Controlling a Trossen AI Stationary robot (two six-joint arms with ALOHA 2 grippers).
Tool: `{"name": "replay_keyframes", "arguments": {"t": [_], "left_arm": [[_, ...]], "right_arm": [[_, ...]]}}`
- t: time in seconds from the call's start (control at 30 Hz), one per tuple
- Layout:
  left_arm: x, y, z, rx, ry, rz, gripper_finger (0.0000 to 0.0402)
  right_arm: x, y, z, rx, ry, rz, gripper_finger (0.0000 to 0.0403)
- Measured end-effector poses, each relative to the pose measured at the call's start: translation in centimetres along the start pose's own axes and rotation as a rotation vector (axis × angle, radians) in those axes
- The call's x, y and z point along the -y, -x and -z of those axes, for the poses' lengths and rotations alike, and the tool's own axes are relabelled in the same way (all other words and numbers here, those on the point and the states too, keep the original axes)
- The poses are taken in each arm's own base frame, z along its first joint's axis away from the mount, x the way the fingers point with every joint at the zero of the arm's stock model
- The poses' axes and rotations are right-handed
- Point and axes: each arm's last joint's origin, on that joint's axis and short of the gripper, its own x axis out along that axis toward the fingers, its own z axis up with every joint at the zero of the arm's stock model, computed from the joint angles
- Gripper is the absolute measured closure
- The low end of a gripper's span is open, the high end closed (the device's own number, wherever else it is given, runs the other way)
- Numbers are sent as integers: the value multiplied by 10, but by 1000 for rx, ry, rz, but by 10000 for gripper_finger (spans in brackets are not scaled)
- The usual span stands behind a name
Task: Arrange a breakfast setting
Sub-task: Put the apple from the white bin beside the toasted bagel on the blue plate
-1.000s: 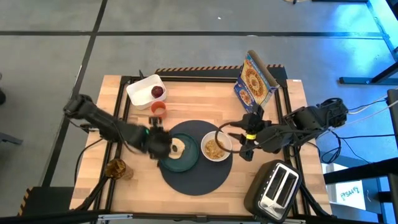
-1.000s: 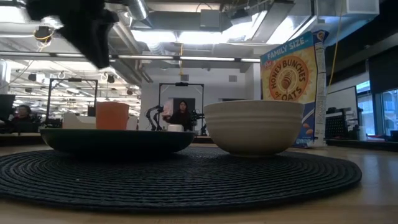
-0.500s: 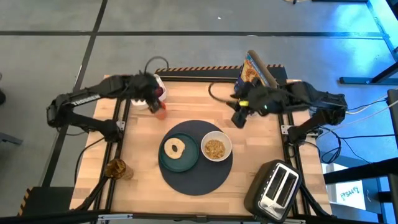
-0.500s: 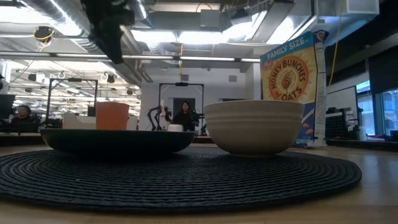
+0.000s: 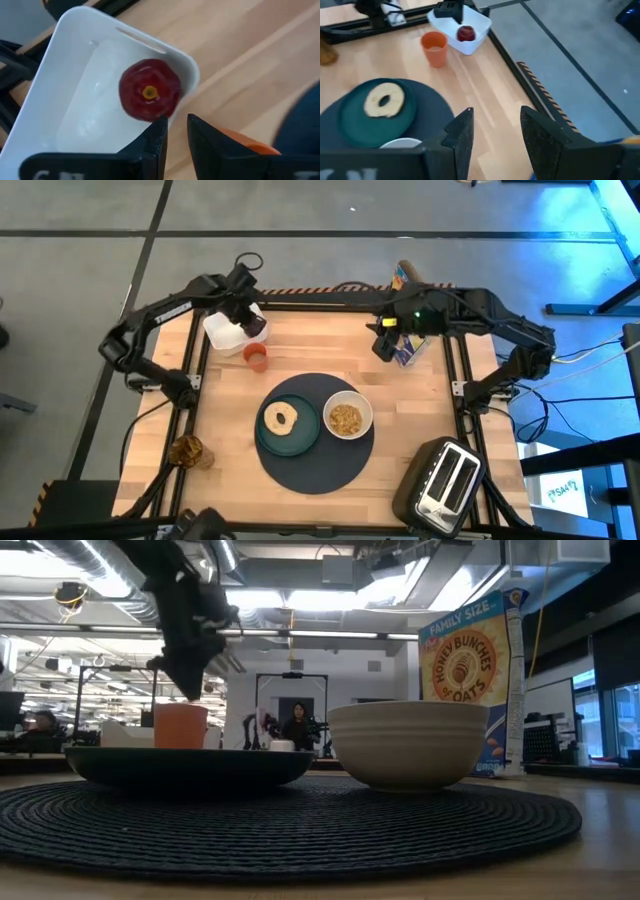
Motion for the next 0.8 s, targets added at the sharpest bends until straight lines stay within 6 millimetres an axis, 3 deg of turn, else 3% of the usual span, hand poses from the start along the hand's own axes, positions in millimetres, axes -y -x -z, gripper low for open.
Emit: {"name": "replay_keyframes", "arguments": {"t": [0.47,0.8], "left_arm": [[-14,-29,-17,4,44,-36,337],[-15,-36,-17,-19,43,-61,339]], "right_arm": [[40,-10,-4,-15,-24,20,251],[49,-12,-5,-20,-17,13,251]]}}
